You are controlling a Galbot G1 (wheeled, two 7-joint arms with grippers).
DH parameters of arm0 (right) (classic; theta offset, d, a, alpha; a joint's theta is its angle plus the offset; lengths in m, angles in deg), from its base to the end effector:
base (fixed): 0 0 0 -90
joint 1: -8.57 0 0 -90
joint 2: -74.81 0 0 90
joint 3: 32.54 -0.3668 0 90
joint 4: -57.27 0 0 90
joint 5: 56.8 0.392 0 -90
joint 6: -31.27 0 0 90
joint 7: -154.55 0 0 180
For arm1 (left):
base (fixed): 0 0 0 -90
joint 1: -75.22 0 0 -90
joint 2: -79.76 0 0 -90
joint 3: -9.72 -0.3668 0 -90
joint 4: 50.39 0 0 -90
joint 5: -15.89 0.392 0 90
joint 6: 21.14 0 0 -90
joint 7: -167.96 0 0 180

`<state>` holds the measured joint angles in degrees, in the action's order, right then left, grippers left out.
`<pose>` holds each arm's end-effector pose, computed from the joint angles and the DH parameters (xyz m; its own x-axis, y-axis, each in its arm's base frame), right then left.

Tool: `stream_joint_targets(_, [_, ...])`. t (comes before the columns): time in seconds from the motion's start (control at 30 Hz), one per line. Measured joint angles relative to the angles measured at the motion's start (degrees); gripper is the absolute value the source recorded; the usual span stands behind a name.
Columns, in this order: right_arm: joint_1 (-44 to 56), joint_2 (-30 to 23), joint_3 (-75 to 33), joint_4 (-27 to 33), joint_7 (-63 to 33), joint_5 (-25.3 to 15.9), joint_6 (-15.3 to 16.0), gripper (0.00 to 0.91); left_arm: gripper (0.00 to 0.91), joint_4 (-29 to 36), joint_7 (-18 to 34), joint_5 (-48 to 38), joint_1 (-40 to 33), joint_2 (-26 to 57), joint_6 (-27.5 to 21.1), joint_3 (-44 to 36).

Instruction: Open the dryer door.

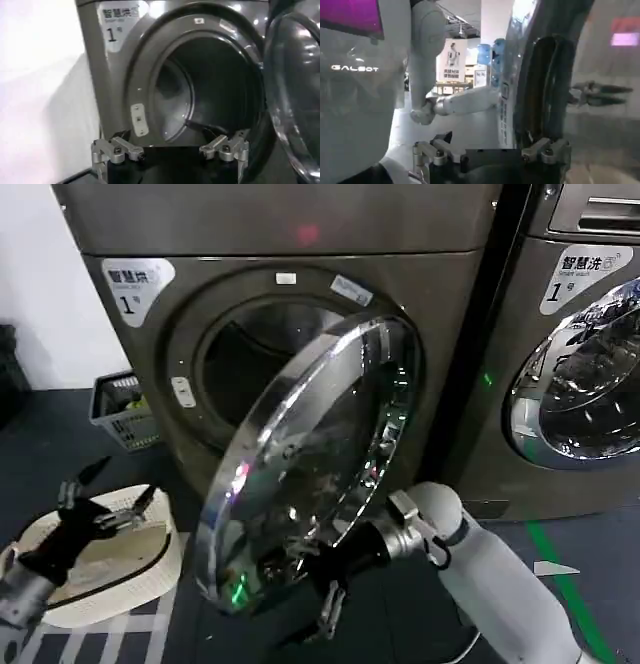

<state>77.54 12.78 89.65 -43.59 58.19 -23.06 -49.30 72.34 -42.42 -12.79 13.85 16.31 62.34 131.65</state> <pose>0.4315 0.0437 -0.2144 0.4650 -0.8851 0.0177 -0.8829 -0.4652 -0.0643 0.2166 0.2252 -0.1873 -0.9398 0.3376 -0.0530 0.3212 0.9256 0.2000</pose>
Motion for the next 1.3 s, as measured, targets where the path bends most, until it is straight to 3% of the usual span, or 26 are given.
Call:
stream_joint_targets(0.53, [4.6,5.5,-8.3,0.1,0.1,0.2,-2.5,0.907,0.907,1.0,-0.3,1.4,-3.0,3.2,-0.4,-9.2])
stream_joint_targets(0.83, [12.8,8.0,-22.3,-2.6,0.1,-1.7,-4.0,0.907,0.907,0.1,-0.4,1.5,-6.1,3.8,-1.0,-15.7])
stream_joint_targets(0.9, [14.9,8.0,-26.2,-2.8,0.1,-4.0,-4.7,0.907,0.907,-0.2,-0.5,1.5,-7.0,3.9,-1.1,-17.0])
stream_joint_targets(1.03, [19.2,6.9,-34.5,-2.5,0.1,-7.3,-5.7,0.907,0.907,-0.2,-1.0,1.7,-8.5,3.8,-1.9,-19.2])
stream_joint_targets(1.3, [26.7,4.6,-52.0,-3.8,0.0,-8.1,-5.3,0.907,0.907,-0.6,-2.5,2.3,-10.4,4.1,-2.3,-23.1])
